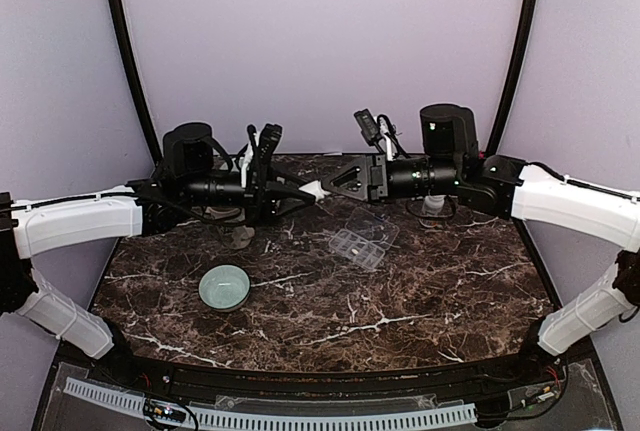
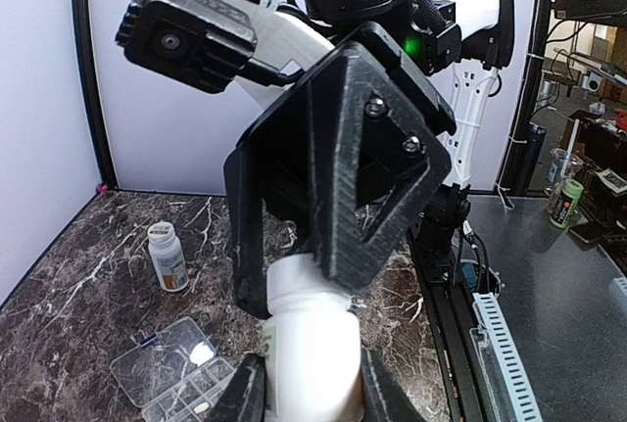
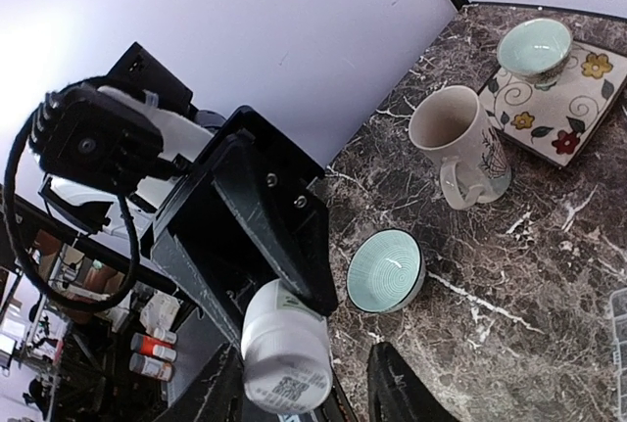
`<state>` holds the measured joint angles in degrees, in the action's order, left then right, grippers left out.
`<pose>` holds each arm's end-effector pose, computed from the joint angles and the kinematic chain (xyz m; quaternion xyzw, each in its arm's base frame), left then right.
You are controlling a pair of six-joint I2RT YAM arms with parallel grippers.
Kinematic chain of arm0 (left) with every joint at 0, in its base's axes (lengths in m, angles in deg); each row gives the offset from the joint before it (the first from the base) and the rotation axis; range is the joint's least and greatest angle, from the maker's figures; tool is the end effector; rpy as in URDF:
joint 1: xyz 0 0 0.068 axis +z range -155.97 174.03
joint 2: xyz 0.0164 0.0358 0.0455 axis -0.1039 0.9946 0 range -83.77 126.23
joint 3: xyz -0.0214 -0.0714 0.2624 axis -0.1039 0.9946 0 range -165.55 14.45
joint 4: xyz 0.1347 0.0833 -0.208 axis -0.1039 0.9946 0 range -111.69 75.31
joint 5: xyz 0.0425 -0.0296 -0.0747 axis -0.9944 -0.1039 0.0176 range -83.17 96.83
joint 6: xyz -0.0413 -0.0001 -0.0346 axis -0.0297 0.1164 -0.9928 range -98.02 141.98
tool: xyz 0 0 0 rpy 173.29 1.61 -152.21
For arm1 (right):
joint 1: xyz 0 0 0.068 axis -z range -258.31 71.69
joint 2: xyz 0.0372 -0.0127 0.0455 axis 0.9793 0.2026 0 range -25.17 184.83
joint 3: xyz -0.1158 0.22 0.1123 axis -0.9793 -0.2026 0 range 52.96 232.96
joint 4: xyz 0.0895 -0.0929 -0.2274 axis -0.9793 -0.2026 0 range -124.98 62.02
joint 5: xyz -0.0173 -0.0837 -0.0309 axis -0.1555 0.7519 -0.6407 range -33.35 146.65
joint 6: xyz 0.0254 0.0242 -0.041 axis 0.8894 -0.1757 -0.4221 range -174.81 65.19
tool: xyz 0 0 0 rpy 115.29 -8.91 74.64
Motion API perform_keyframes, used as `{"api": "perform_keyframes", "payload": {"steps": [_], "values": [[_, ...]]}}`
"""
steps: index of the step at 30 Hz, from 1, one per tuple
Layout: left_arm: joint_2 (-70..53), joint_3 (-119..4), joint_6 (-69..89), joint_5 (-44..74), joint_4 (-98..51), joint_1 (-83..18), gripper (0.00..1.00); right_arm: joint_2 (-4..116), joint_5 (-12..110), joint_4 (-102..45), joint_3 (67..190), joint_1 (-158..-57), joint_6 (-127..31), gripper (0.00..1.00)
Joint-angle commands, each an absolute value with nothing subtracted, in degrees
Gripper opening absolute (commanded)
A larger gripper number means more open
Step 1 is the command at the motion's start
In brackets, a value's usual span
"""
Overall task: Sort the pills into containers
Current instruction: Unscrew the lid of the pill bottle.
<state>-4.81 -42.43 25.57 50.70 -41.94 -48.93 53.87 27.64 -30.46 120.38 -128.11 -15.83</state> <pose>0.2163 -0.2351 0.3329 0.5021 0.5094 -0.4701 0.5172 0.1959 0.2585 0.3564 -0.2253 0.7455 0.5576 0.2873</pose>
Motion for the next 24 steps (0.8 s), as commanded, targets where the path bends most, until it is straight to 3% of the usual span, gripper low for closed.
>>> {"api": "perform_keyframes", "payload": {"steps": [1, 4, 8, 11, 24], "values": [[-5.0, -44.1, 27.6, 50.3, -40.7, -49.5, 0.04, 54.8, 26.1, -28.1, 122.9, -127.8, -15.8, 0.42], [-4.6, -44.3, 27.8, 50.4, -40.3, -49.6, 0.04, 54.9, 26.0, -28.5, 123.3, -127.9, -16.1, 0.33], [-4.6, -44.4, 27.4, 50.5, -40.6, -49.6, 0.04, 55.1, 26.0, -30.2, 124.0, -127.8, -18.0, 0.11], [-4.6, -44.7, 26.5, 51.7, -40.6, -49.6, 0.04, 55.0, 25.3, -30.6, 123.8, -127.8, -20.2, 0.01], [-1.2, -52.3, 18.9, 69.3, -33.1, -48.9, 0.03, 51.2, 20.7, -33.6, 120.9, -128.9, -44.5, 0.0]]}}
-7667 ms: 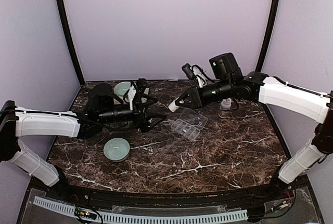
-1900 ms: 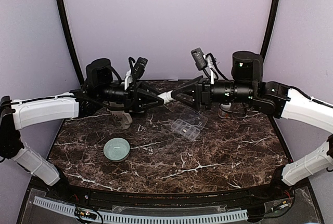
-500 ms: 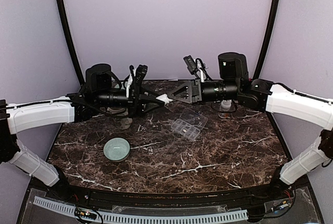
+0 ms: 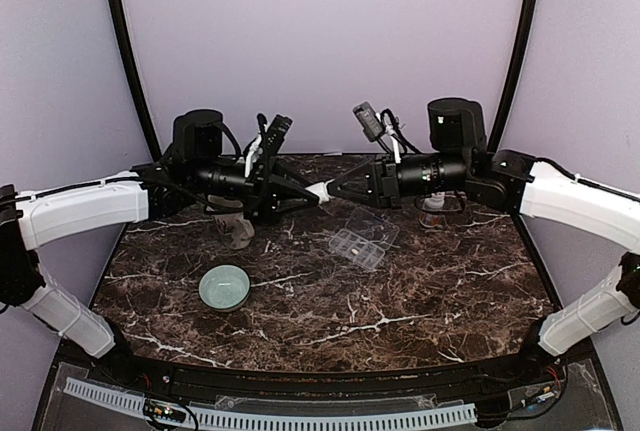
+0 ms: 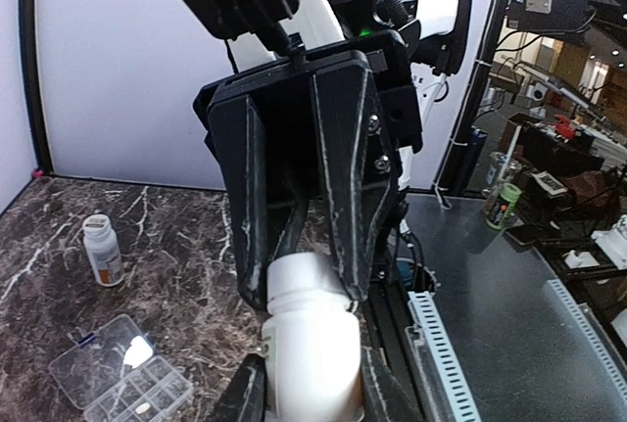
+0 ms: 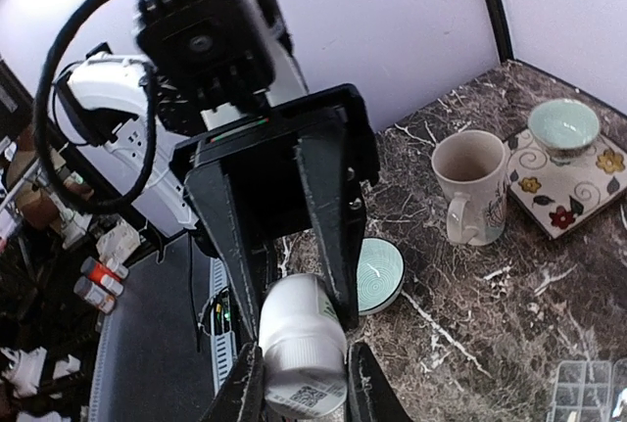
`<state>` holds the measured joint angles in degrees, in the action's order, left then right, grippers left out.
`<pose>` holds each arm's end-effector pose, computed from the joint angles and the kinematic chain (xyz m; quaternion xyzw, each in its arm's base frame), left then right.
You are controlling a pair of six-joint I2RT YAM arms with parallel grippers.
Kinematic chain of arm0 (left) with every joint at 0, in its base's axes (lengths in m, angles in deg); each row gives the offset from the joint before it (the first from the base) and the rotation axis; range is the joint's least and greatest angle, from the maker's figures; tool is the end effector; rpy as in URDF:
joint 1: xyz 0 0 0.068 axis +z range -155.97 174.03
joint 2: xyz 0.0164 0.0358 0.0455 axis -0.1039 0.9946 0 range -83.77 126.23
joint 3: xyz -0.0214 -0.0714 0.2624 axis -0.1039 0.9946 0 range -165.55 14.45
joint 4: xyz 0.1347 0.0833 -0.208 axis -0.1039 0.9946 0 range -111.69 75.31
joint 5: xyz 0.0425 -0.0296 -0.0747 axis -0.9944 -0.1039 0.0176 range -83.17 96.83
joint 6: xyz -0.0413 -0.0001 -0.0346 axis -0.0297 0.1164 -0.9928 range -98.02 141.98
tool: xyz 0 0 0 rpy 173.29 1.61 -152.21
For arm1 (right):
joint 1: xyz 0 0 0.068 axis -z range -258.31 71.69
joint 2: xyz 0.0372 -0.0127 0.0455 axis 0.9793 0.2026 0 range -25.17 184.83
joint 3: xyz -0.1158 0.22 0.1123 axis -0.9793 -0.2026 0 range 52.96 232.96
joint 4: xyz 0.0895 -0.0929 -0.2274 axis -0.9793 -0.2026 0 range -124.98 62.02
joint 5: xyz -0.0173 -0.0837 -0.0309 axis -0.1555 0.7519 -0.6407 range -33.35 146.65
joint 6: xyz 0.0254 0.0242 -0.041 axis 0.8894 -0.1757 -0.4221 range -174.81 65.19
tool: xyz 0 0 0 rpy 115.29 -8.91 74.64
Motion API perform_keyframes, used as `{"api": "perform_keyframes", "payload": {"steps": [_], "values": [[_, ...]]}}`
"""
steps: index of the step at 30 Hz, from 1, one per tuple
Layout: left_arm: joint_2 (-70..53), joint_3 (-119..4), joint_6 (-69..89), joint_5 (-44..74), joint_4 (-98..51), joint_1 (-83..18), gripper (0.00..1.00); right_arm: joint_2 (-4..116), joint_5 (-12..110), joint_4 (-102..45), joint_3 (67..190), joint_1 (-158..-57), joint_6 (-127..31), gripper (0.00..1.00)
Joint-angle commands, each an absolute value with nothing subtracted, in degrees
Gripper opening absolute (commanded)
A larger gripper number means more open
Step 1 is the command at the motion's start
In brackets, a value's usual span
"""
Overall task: Sort the pills into containers
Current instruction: Unscrew the lid of the pill bottle.
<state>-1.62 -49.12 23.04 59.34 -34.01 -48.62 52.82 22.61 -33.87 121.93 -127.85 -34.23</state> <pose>0.2238 -0.2445 0.3434 0.5227 0.5099 -0.5205 0.4426 0.1902 0.2537 0.3658 -0.3623 0.6895 0.5247 0.3436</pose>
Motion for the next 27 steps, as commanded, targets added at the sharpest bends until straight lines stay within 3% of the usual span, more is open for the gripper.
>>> {"api": "perform_keyframes", "payload": {"steps": [1, 8, 18, 22, 27], "values": [[-1.0, -52.3, 17.0, 70.9, -34.4, -48.5, 0.02, 50.8, 21.4, -34.0, 120.8, -129.1, -46.0, 0.0], [2.7, -52.5, 4.1, 80.8, -44.0, -46.8, 0.02, 48.1, 28.3, -36.4, 120.0, -132.2, -52.9, 0.0], [4.4, -53.1, 0.9, 83.4, -46.4, -46.6, 0.02, 47.6, 36.3, -37.5, 119.4, -135.2, -57.0, 0.01], [3.5, -53.6, 7.4, 80.1, -40.0, -46.6, 0.02, 47.2, 36.2, -35.0, 119.4, -135.2, -54.4, 0.37], [2.0, -53.0, 13.4, 75.6, -34.6, -46.6, 0.01, 46.6, 35.0, -32.9, 120.1, -134.9, -50.8, 0.57]]}}
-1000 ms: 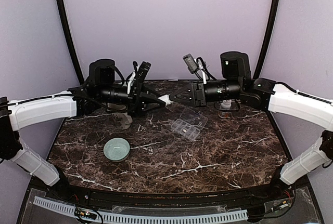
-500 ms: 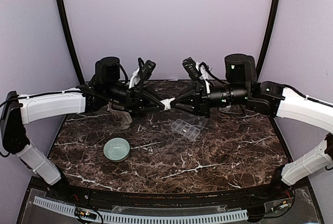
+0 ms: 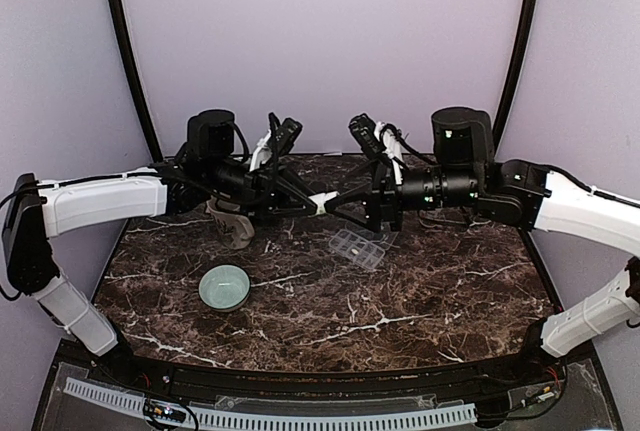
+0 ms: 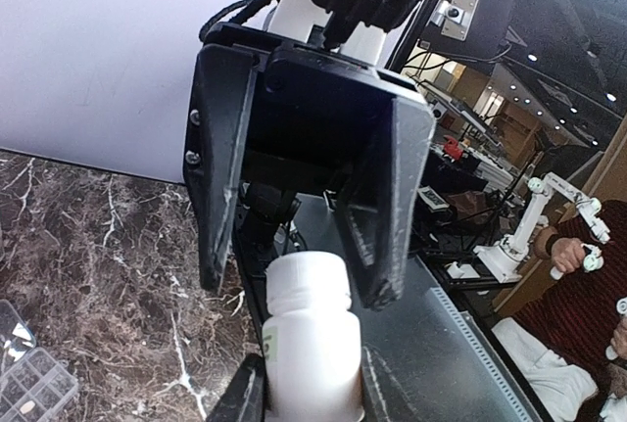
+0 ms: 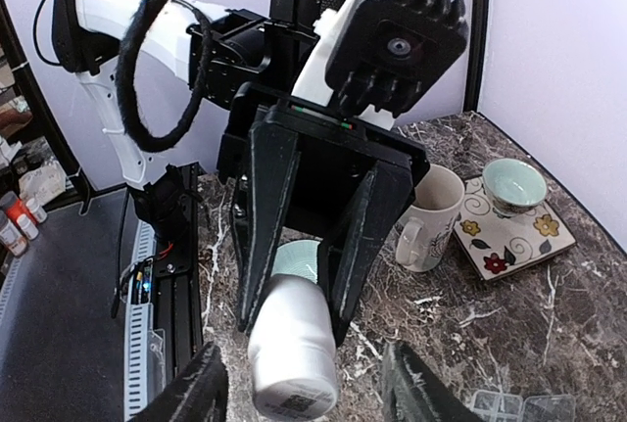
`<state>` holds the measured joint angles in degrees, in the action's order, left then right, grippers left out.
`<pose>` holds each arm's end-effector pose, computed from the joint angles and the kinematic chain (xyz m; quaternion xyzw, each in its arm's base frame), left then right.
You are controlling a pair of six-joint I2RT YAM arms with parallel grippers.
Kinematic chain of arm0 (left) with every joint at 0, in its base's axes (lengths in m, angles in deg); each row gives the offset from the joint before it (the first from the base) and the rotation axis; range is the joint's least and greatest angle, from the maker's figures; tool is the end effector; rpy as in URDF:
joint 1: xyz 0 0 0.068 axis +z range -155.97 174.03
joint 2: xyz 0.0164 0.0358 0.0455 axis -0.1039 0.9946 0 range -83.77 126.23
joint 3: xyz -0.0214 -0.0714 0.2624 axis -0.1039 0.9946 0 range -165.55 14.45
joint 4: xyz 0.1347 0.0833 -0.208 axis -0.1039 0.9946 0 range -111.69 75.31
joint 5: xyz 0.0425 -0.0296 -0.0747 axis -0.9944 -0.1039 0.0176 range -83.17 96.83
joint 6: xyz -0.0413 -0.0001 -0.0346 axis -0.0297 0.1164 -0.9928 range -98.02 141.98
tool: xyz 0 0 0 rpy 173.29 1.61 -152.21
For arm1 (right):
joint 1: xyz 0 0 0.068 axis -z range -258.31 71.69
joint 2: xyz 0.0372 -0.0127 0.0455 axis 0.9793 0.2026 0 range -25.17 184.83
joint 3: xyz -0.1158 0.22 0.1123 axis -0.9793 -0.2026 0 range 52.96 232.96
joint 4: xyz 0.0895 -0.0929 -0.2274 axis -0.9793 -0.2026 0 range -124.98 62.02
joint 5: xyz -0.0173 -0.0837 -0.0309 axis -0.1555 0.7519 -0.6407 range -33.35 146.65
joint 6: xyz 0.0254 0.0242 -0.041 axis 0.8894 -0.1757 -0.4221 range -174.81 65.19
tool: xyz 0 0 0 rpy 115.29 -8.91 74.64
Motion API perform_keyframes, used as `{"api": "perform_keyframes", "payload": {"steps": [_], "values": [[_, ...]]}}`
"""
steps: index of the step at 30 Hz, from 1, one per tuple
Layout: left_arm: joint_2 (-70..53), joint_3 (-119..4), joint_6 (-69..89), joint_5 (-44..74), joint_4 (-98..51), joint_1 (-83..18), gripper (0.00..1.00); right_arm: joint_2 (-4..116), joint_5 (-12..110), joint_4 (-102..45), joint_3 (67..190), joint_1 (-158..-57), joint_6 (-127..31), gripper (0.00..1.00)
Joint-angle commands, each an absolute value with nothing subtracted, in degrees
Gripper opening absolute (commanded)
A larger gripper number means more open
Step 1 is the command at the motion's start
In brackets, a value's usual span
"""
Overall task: Sort the pills into containers
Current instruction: Unscrew the lid of the pill bottle.
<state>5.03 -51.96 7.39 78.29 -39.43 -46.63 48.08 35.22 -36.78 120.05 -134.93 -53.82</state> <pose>0.2427 -0.2528 0.3327 0.5203 0.4921 -0.6356 0.2884 0.1528 0.2555 0.3719 -0.4638 0.6365 0.4175 0.4533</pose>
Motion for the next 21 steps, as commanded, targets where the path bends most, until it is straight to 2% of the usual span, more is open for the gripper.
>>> {"api": "perform_keyframes", "payload": {"steps": [1, 5, 11, 21], "values": [[1.8, -52.8, 14.0, 75.0, -34.3, -46.6, 0.01, 46.6, 34.6, -32.7, 120.3, -134.9, -50.1, 0.59], [0.8, -51.8, 15.9, 72.7, -34.1, -46.6, 0.01, 46.3, 34.0, -32.0, 120.8, -134.7, -47.4, 0.64], [-1.8, -49.6, 19.7, 66.6, -35.2, -46.6, 0.01, 46.2, 37.1, -32.4, 121.2, -134.3, -40.4, 0.65], [-5.4, -45.3, 29.8, 53.3, -35.5, -48.1, 0.0, 48.2, 34.0, -30.9, 121.1, -127.8, -21.7, 0.58]]}}
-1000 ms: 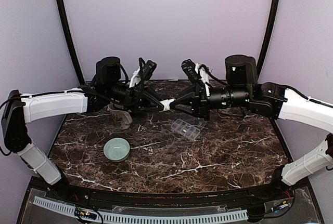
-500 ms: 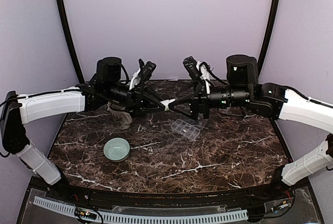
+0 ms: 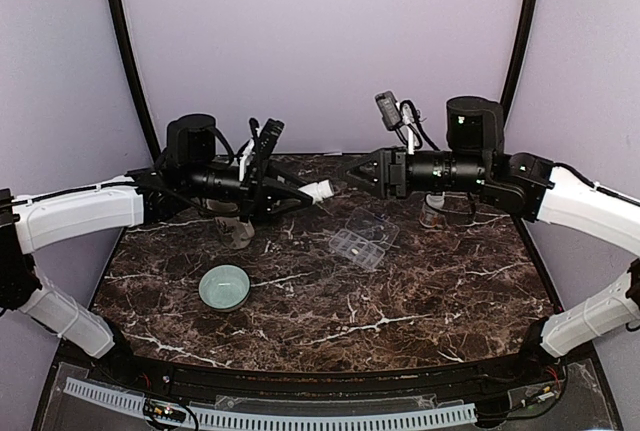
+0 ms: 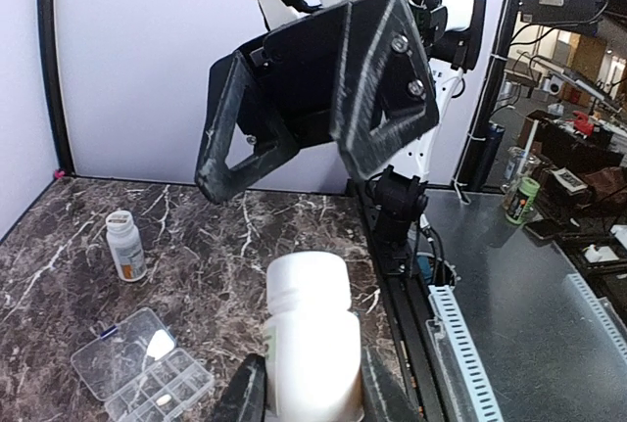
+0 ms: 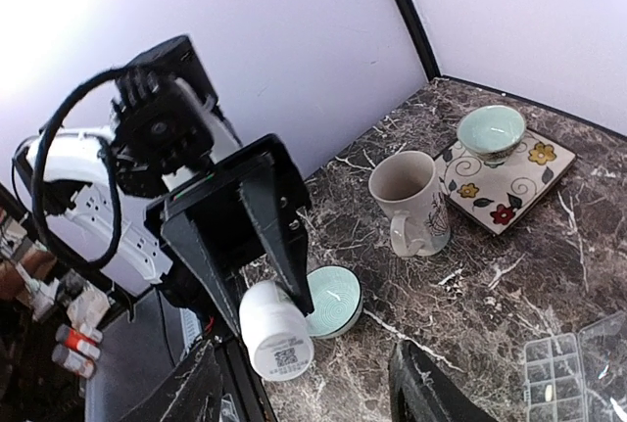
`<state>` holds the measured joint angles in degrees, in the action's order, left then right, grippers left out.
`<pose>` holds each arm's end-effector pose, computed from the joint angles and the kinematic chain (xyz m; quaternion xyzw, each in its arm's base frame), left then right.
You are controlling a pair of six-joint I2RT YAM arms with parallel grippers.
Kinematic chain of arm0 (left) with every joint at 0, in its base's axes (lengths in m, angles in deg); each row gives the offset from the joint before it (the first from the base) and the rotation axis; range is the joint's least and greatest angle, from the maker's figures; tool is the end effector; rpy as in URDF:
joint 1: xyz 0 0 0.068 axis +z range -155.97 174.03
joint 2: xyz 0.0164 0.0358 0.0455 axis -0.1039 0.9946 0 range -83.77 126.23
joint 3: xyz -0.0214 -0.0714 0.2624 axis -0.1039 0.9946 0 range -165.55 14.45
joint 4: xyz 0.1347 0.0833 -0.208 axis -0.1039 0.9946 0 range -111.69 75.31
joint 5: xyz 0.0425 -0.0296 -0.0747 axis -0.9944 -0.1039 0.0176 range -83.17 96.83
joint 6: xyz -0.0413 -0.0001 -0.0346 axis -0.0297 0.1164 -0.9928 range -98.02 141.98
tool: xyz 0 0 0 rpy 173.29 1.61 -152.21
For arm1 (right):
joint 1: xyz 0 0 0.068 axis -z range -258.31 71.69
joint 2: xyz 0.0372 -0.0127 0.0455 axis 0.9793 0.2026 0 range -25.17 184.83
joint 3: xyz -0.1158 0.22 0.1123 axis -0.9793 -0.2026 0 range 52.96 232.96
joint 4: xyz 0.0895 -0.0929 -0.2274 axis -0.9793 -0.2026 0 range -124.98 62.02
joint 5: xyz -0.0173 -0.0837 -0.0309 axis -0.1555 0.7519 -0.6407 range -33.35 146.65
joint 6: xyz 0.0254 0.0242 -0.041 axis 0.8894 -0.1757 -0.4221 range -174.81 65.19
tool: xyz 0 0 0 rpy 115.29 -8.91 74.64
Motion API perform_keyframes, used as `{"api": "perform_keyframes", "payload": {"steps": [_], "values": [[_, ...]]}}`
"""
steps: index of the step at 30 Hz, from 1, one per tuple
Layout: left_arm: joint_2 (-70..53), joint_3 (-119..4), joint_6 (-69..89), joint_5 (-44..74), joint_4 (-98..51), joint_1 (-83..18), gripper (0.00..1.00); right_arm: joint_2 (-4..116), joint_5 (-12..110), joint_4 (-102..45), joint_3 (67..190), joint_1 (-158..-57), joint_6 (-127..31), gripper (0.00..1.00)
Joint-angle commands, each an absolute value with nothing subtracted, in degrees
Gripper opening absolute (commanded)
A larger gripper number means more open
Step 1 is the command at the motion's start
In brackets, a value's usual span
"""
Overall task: Sort the pills into containers
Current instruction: Unscrew the lid of the pill bottle.
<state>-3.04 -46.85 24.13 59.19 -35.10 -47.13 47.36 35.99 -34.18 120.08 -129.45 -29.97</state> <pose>0.2251 -0.2341 0.3391 0.5205 0.5110 -0.5096 0.4564 0.1756 0.2379 0.3803 -0.2838 0.7167 0.4922 0.4044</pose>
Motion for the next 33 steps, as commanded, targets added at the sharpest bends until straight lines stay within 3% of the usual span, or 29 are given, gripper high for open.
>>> {"api": "perform_keyframes", "payload": {"steps": [1, 27, 33], "values": [[-5.5, -45.2, 30.7, 52.4, -35.1, -48.4, 0.0, 48.6, 33.2, -30.5, 121.1, -127.5, -20.8, 0.58], [-3.2, -47.4, 36.1, 45.6, -32.0, -50.8, 0.0, 54.3, 26.8, -30.6, 122.2, -126.3, -16.0, 0.41], [-3.0, -47.7, 36.1, 45.2, -32.1, -51.1, 0.0, 55.1, 25.2, -30.3, 122.2, -126.2, -16.1, 0.19]]}}
